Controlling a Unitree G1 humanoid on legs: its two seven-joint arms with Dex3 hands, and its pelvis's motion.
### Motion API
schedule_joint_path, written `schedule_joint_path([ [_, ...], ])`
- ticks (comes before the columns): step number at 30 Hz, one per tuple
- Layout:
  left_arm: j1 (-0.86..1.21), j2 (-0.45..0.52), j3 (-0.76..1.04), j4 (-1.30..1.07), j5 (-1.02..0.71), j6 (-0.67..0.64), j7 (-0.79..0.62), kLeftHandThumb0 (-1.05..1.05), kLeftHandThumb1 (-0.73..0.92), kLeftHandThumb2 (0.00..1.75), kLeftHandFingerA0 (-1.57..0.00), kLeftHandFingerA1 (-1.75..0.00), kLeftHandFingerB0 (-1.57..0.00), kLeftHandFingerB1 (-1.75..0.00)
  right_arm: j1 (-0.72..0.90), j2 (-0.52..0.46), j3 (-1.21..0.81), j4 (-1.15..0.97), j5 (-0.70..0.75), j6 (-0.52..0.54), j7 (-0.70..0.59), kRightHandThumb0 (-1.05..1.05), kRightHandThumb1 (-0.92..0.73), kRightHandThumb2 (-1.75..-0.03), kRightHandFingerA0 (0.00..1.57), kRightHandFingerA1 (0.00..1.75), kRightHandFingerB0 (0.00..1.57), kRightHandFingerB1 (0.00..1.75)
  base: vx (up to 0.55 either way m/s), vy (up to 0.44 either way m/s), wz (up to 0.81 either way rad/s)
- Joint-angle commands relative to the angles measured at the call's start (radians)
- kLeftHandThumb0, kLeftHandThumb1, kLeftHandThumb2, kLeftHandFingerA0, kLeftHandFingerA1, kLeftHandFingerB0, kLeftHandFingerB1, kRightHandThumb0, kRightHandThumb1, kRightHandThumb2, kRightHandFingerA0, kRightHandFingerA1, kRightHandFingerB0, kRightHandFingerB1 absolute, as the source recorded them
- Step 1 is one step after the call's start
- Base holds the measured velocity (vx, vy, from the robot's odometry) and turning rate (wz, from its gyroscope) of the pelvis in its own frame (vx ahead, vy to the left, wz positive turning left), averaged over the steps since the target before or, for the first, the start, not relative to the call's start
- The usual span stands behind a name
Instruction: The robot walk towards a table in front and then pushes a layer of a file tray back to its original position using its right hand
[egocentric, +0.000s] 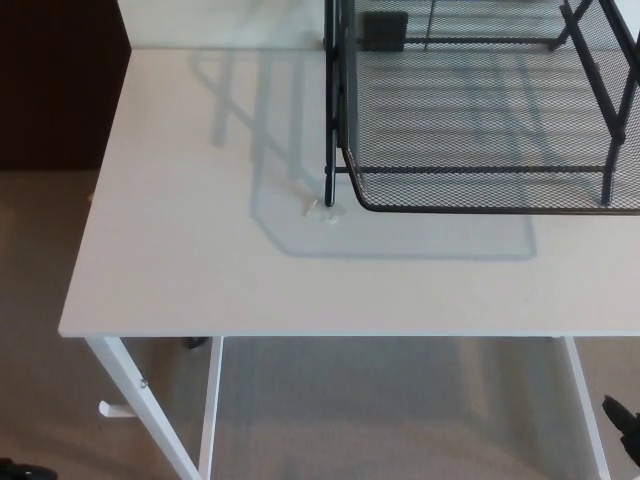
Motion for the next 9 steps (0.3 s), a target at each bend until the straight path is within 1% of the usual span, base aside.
schedule_joint_path([
  [1,-0.004,0.023,0.01,0.006,0.005,-0.01,0.012,-0.34,0.46,0.54,-0.74,-0.43,-0.55,-0.38,-0.017,0.015,-0.06,0.049,0.235,0.075,0.184,-0.64,-0.42,-0.83,0.01,0.28,0.0,0.18,0.0,0.0,0.0],
  [3,-0.004,0.023,0.01,0.006,0.005,-0.01,0.012,-0.34,0.46,0.54,-0.74,-0.43,-0.55,-0.38,-0.018,0.016,-0.063,0.05,0.237,0.075,0.19,-0.64,-0.42,-0.83,0.01,0.28,0.0,0.18,0.0,0.0,0.0],
  [4,-0.019,0.023,0.007,0.007,0.01,-0.002,0.021,-0.35,0.46,0.54,-0.76,-0.43,-0.57,-0.38,-0.034,0.016,-0.067,0.059,0.245,0.073,0.197,-0.67,-0.44,-0.81,0.0,0.22,0.0,0.12,0.0,0.0,0.0],
  [7,-0.024,0.028,0.0,0.013,0.022,-0.017,0.024,-0.36,0.47,0.55,-0.76,-0.43,-0.56,-0.38,-0.036,0.015,-0.067,0.06,0.243,0.076,0.2,-0.62,-0.43,-0.81,0.0,0.26,0.0,0.17,0.0,0.0,0.0],
  [9,-0.019,0.032,-0.004,0.014,0.027,-0.028,0.025,-0.37,0.47,0.55,-0.77,-0.43,-0.56,-0.38,-0.029,0.015,-0.066,0.058,0.243,0.073,0.201,-0.63,-0.43,-0.81,0.0,0.25,0.0,0.16,0.0,0.0,0.0],
])
